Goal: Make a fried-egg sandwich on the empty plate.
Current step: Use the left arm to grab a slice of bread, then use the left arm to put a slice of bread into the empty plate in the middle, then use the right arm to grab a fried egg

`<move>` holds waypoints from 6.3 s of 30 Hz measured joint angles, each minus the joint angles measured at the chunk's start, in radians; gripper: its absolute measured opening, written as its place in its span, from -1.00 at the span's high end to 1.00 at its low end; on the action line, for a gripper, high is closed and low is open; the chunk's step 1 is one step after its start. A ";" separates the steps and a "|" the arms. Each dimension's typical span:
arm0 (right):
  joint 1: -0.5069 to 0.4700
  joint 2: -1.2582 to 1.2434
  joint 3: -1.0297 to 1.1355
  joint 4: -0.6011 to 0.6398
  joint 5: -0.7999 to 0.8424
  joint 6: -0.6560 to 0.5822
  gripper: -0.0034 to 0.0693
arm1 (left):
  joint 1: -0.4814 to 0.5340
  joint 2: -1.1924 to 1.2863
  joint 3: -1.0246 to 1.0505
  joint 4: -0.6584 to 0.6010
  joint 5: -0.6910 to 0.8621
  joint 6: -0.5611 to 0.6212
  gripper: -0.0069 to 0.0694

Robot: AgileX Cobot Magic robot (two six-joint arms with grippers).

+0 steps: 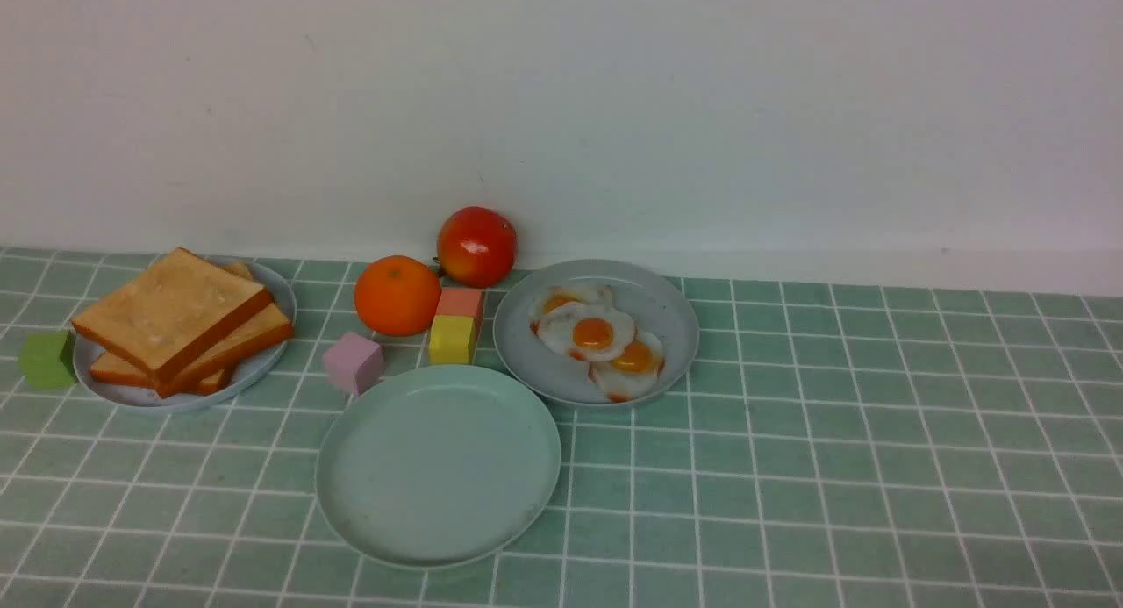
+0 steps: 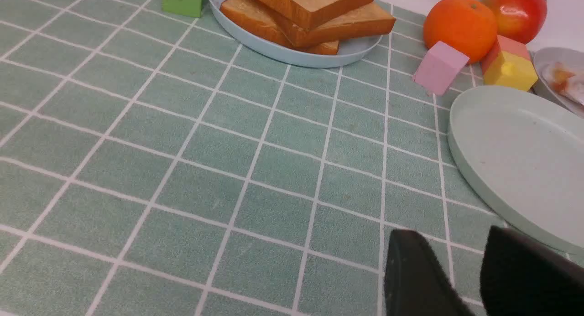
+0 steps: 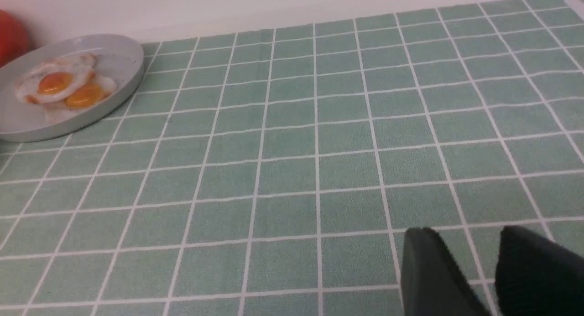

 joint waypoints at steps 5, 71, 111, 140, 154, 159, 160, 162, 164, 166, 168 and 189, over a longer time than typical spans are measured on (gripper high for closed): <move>0.000 0.000 0.000 0.000 0.000 0.000 0.25 | 0.000 0.000 0.000 0.000 0.000 0.000 0.19; 0.040 0.062 -0.165 0.150 -0.152 0.356 0.40 | -0.160 1.027 -0.846 -0.219 0.458 0.286 0.85; 0.331 0.628 -0.983 0.340 0.651 -0.360 0.90 | 0.021 2.047 -1.497 0.022 0.176 0.656 -0.07; 0.331 0.627 -0.983 0.306 0.647 -0.356 0.83 | -0.621 1.779 -1.246 0.242 0.280 0.255 0.72; 0.331 0.740 -0.988 0.293 0.621 -0.310 -0.04 | -0.659 1.736 -1.318 0.169 0.359 0.240 -0.47; 0.331 0.933 -1.006 0.326 0.552 -0.332 -0.07 | -0.692 1.458 -1.339 0.164 0.420 0.109 -0.04; 0.331 0.983 -1.018 0.336 0.527 -0.342 -0.04 | -0.692 1.387 -1.318 0.172 0.419 0.075 0.15; 0.331 1.076 -1.047 0.364 0.482 -0.365 0.02 | -0.692 1.258 -1.247 0.190 0.417 0.019 0.51; 0.331 1.184 -1.088 0.400 0.455 -0.391 0.10 | -0.692 1.131 -1.153 0.198 0.399 -0.024 0.79; 0.331 1.273 -1.131 0.421 0.446 -0.405 0.13 | -0.692 1.010 -1.054 0.199 0.370 -0.062 0.85; 0.331 1.385 -1.195 0.436 0.440 -0.413 0.15 | -0.692 0.878 -0.921 0.201 0.319 -0.106 0.85; 0.344 2.309 -2.040 0.451 0.564 -0.227 -0.17 | -0.692 0.202 -0.453 0.461 0.119 -0.582 0.85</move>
